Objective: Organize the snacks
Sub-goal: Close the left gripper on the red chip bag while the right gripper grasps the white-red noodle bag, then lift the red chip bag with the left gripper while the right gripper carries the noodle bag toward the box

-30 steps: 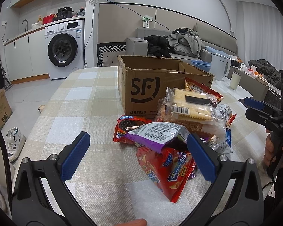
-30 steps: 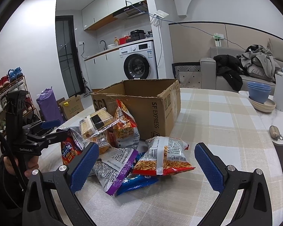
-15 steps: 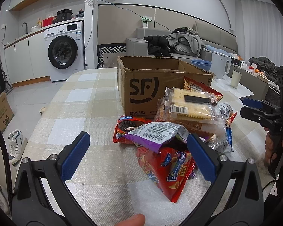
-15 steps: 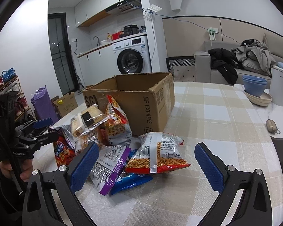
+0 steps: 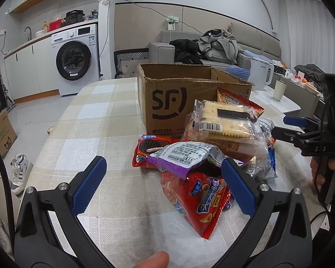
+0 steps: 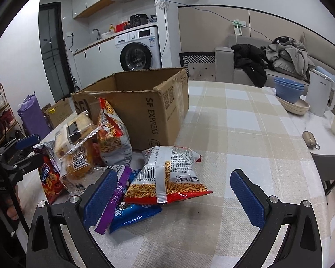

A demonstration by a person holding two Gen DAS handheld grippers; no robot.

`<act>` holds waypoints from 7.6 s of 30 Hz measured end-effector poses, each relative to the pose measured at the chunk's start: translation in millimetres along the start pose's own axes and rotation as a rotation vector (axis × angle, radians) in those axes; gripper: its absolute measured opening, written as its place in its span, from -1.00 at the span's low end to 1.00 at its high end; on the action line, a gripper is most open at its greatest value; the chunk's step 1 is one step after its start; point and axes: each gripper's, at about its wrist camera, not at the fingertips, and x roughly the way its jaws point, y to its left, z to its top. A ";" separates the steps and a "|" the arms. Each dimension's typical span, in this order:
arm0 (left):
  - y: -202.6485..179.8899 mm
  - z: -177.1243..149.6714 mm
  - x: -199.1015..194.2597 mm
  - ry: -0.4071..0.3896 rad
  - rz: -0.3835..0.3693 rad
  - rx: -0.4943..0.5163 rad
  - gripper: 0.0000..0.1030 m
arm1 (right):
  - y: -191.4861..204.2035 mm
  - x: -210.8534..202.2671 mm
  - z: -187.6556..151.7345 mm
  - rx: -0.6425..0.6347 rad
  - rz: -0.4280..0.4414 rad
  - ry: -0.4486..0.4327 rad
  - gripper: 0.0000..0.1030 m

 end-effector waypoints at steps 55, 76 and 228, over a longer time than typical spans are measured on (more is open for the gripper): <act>1.5 -15.0 47.0 0.219 -0.238 -0.099 -0.08 | -5.8 30.6 6.8 -0.014 0.026 0.104 0.03; 10.5 -13.7 16.1 0.157 -0.268 -0.088 -0.20 | -22.0 56.6 9.5 0.083 0.088 0.174 0.20; -19.7 -2.3 -50.0 0.055 -0.300 -0.015 -0.28 | 3.4 -49.4 21.6 0.004 0.179 -0.180 0.05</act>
